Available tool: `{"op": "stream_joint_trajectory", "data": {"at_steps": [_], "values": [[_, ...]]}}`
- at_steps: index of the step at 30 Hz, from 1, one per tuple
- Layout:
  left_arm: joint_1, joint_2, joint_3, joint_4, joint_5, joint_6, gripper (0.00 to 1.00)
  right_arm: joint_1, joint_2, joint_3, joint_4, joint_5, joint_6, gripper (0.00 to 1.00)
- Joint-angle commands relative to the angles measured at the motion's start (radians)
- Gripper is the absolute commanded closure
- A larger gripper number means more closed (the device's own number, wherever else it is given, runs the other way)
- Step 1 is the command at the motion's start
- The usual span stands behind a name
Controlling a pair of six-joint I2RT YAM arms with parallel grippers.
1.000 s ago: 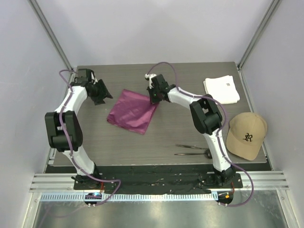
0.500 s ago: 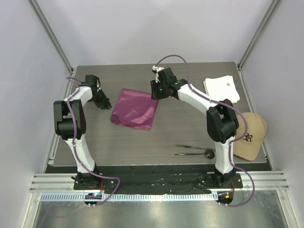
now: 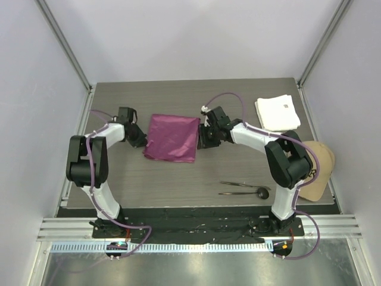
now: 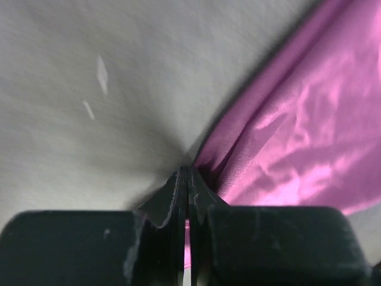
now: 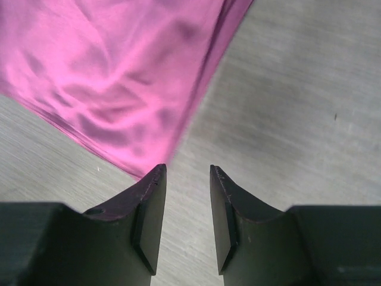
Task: Fold the napkin into a case and place the utensils inside
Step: Smooth out the square-folded napkin at the center of the board.
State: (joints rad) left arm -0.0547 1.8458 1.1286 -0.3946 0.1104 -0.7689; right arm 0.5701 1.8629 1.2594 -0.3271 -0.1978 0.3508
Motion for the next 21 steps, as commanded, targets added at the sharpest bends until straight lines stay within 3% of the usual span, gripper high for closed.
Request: {"op": "stream_joint_trajectory", "data": {"at_steps": [1,3,8,10,15,17,21], "values": [[-0.031,-0.098,-0.18,-0.038,-0.051,-0.049,0.91,-0.004,-0.122,-0.08,0.086,-0.015,0.069,0.58],[-0.028,-0.164,-0.202,-0.062,-0.075,-0.03,0.85,-0.006,-0.165,-0.151,0.117,-0.028,0.102,0.52],[-0.017,-0.342,-0.193,-0.162,-0.104,0.005,0.57,-0.045,-0.2,-0.244,0.187,-0.066,0.23,0.42],[-0.011,-0.375,-0.191,-0.188,-0.083,0.005,0.55,-0.07,-0.2,-0.293,0.229,-0.077,0.296,0.4],[-0.019,-0.448,-0.346,-0.018,0.234,-0.119,0.54,-0.107,-0.183,-0.368,0.322,-0.115,0.526,0.38],[-0.031,-0.491,-0.397,0.055,0.25,-0.193,0.42,-0.108,-0.182,-0.391,0.367,-0.117,0.58,0.38],[-0.059,-0.542,-0.473,0.08,0.207,-0.231,0.39,-0.102,-0.182,-0.442,0.41,-0.092,0.68,0.38]]}}
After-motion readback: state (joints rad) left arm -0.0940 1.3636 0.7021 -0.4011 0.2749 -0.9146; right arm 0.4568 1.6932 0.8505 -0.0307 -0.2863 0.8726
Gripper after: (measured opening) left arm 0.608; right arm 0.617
